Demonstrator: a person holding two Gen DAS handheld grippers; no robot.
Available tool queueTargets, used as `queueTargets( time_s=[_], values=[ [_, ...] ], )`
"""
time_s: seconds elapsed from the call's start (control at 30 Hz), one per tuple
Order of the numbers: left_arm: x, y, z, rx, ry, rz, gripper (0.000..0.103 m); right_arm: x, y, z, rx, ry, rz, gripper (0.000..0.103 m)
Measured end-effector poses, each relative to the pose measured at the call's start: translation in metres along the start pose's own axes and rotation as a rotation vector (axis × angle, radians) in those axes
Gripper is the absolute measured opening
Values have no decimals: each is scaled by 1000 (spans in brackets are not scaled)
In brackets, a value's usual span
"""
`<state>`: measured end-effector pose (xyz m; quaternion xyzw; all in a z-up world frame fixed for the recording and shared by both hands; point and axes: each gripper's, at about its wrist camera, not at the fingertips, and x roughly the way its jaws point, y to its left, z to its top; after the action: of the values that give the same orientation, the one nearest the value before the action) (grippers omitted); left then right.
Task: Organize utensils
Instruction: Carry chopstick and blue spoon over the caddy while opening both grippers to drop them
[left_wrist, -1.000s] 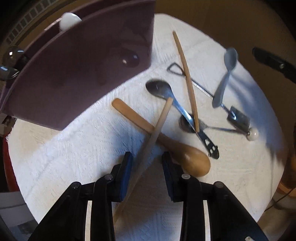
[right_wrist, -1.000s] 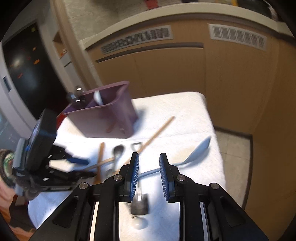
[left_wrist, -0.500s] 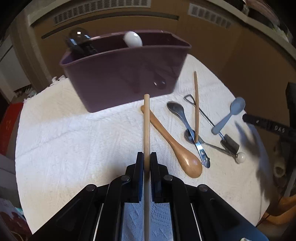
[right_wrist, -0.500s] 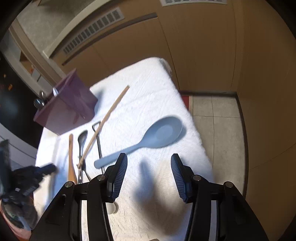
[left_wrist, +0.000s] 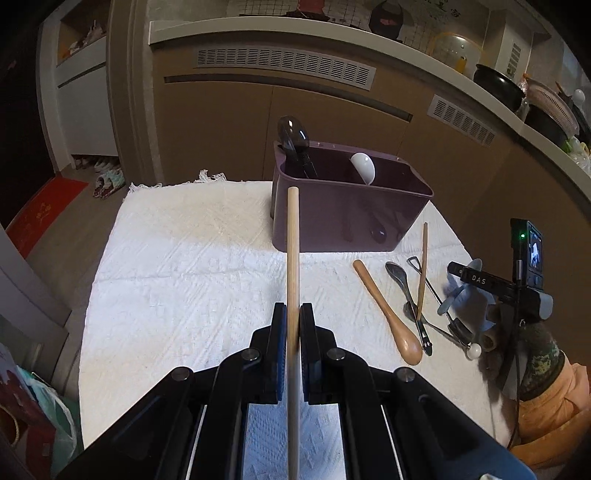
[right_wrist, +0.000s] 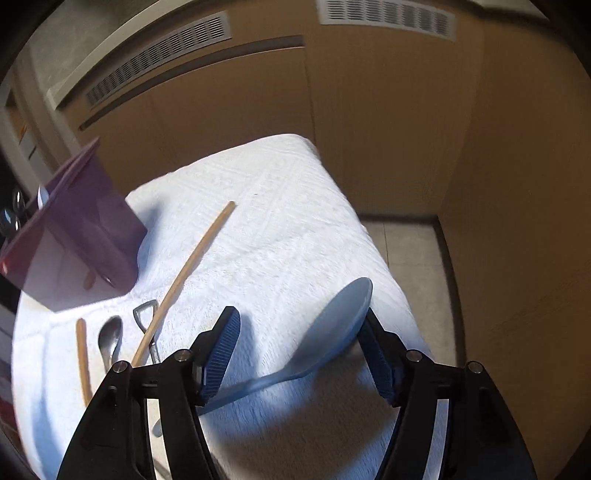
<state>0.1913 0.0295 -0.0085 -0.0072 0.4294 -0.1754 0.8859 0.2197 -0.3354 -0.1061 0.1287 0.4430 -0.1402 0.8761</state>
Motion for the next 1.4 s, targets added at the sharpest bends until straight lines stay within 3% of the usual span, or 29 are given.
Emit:
queueTargets(
  time_s=[0.1,0.2,0.3,0.33,0.57,0.77,0.9,1.2,1.4],
  values=[
    [4,5,-3,-17,6,-5,5,2,10,1,-93,-1,13,65],
    [8,9,-6,-31,15,-11,5,3,10,3,-154,-14,23,50],
    [12,11,-8,-44,24,-22,5,4,7,8,-209,-8,22,25],
    [13,11,-9,-45,26,-24,5,3,6,10,-214,0,26,11],
    [9,6,-10,-35,21,-30,5,-38,14,4,-251,-9,110,11],
    [-14,-7,-1,-14,-41,-37,5,-109,41,-4,-344,-115,227,11],
    [-39,-23,30,32,-139,-27,5,-156,68,8,-406,-246,291,11],
    [-92,-61,129,100,-455,-6,5,-222,116,79,-454,-630,342,11],
    [-85,-62,169,66,-591,-28,5,-217,139,115,-446,-731,365,11]
  ],
)
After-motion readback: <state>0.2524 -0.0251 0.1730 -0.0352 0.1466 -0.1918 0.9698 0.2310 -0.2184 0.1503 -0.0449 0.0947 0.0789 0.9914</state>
